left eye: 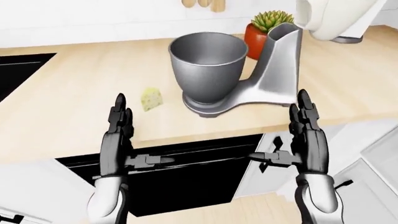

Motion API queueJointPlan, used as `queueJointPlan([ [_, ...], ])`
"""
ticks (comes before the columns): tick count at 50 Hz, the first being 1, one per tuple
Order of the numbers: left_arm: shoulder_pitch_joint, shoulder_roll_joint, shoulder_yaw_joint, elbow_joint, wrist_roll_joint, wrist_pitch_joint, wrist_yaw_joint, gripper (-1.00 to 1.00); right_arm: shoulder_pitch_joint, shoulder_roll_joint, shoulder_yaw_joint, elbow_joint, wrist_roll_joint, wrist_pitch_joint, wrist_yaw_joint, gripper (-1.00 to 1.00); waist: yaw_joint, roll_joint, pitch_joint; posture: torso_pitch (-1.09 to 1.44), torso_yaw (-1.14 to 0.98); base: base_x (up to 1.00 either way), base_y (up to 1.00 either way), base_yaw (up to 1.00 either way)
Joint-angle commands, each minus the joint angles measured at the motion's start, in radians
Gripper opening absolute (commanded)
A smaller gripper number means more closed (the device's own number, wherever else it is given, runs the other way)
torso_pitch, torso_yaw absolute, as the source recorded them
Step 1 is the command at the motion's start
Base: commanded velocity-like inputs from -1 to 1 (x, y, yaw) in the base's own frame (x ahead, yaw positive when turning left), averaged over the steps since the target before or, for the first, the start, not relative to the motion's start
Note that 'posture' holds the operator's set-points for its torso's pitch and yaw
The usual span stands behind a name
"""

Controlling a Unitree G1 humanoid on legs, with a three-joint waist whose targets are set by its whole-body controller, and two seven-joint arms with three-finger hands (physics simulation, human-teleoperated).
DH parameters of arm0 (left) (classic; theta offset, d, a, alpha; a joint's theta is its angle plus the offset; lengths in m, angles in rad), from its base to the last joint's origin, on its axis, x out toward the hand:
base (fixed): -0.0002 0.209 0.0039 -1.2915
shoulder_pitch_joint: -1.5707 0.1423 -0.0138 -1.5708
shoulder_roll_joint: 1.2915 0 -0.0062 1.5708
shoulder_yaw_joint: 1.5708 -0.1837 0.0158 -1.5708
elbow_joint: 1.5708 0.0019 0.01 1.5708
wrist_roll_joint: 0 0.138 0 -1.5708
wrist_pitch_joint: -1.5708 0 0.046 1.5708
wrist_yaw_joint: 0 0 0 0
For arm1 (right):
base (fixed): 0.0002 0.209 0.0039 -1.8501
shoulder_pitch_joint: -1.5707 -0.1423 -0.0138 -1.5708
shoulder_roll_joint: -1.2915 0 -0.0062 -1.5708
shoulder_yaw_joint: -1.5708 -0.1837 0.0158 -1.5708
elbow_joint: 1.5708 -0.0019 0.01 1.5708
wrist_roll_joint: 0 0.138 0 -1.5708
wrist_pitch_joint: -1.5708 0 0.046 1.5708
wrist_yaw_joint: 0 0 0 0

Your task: Place the cheese in the stand mixer bowl.

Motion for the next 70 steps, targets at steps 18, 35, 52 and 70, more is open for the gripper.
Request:
queueJointPlan([
  [18,-0.049,0.017,0.018,-0.034,-0.008,0.018,0.000,1.00,0.036,0.009,-0.051,-0.134,0.016,-0.041,0.010,0.97,-0.011,-0.003,-0.011,0.00,0.00,0.00,0.00,0.00],
  [35,-0.288,0.103,0.060,0.087,-0.011,0.101,0.031,1.00,0.041,0.011,-0.067,-0.150,0.024,-0.049,0.019,0.97,-0.007,-0.005,-0.013,0.00,0.00,0.00,0.00,0.00],
  [52,-0.565,0.218,0.076,0.556,-0.036,-0.057,0.091,1.00,0.037,0.010,-0.056,-0.140,0.019,-0.053,0.018,0.97,-0.009,-0.002,-0.021,0.00,0.00,0.00,0.00,0.00],
  [70,-0.789,0.291,0.061,1.133,-0.031,-0.342,0.144,1.00,0.028,0.006,-0.050,-0.121,0.034,-0.068,0.025,0.97,-0.011,0.001,-0.031,0.00,0.00,0.00,0.00,0.00],
])
